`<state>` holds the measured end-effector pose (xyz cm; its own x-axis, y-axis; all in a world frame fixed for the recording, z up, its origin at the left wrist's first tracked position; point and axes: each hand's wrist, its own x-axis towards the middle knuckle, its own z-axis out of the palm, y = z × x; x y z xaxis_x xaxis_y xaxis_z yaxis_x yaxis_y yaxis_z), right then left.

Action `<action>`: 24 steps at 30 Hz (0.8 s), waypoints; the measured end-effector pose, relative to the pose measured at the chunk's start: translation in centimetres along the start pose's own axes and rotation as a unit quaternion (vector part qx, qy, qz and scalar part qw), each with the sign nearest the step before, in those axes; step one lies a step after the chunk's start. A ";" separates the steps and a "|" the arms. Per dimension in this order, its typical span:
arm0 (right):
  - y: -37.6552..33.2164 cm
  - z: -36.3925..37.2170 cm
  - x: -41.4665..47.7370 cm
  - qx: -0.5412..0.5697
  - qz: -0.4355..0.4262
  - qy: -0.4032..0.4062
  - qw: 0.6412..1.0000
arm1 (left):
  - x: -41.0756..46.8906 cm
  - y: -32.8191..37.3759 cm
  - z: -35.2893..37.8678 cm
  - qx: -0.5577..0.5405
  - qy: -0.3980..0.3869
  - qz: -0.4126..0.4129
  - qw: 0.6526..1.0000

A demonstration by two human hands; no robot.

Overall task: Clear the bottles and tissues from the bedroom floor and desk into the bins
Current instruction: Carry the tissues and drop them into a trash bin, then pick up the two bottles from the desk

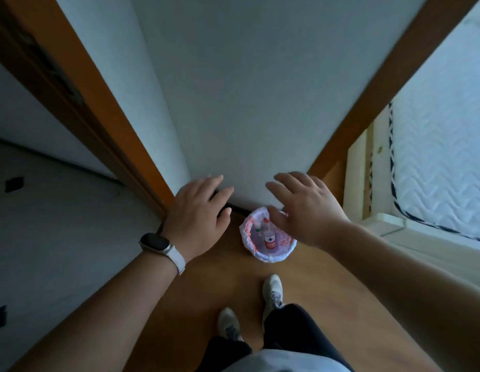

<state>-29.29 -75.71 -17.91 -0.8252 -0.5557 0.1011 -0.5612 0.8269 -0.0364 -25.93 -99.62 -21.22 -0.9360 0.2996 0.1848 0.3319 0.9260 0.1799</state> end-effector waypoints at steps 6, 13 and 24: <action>3.4 -5.4 -5.2 -0.031 0.076 -0.006 0.997 | 3.7 6.6 -2.8 0.011 0.009 0.074 0.997; 9.9 -10.3 -13.7 -0.043 0.151 0.029 0.987 | 8.6 16.6 -4.6 0.033 0.069 0.180 0.981; 24.9 -16.5 -35.5 -0.093 0.286 0.091 0.949 | 15.1 42.8 -2.1 0.006 0.083 0.338 0.938</action>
<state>-12.89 -33.97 -6.01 -0.9577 -0.0002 0.2876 0.0112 0.9992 0.0378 -25.57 -55.96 -8.68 -0.4816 0.7795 0.4006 0.8401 0.5408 -0.0422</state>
